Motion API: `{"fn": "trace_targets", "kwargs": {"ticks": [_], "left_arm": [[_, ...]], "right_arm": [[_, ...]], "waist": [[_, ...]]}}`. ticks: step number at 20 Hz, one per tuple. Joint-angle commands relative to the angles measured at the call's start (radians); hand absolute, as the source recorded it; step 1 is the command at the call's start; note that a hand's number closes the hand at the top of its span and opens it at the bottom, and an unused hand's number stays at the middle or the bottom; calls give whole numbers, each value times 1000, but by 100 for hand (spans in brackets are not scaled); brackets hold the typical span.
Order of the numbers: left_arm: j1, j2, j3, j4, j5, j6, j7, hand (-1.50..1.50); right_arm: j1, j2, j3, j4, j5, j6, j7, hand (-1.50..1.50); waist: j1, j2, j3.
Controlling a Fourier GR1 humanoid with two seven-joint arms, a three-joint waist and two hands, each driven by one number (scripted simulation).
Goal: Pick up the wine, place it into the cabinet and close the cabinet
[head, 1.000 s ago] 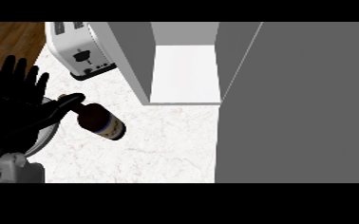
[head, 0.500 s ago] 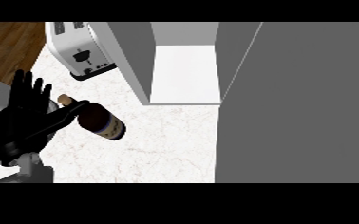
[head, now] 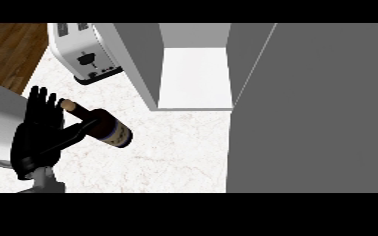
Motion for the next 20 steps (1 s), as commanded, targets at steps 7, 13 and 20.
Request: {"fn": "trace_targets", "kwargs": {"ticks": [7, 13, 20], "left_arm": [[-5, 20, 28, 166, 89, -96, -146, -150], [30, -10, -16, 190, 63, -77, -205, -150], [-77, 23, 4, 333, 91, -82, -238, -150]], "right_arm": [[96, 39, 30, -147, -46, 4, 14, -150], [14, 34, 28, -141, -48, -17, 59, -150], [21, 67, 84, -136, 4, -21, 48, -150]], "waist": [[1, 0, 0], [4, 0, 0], [1, 1, 0]]}}
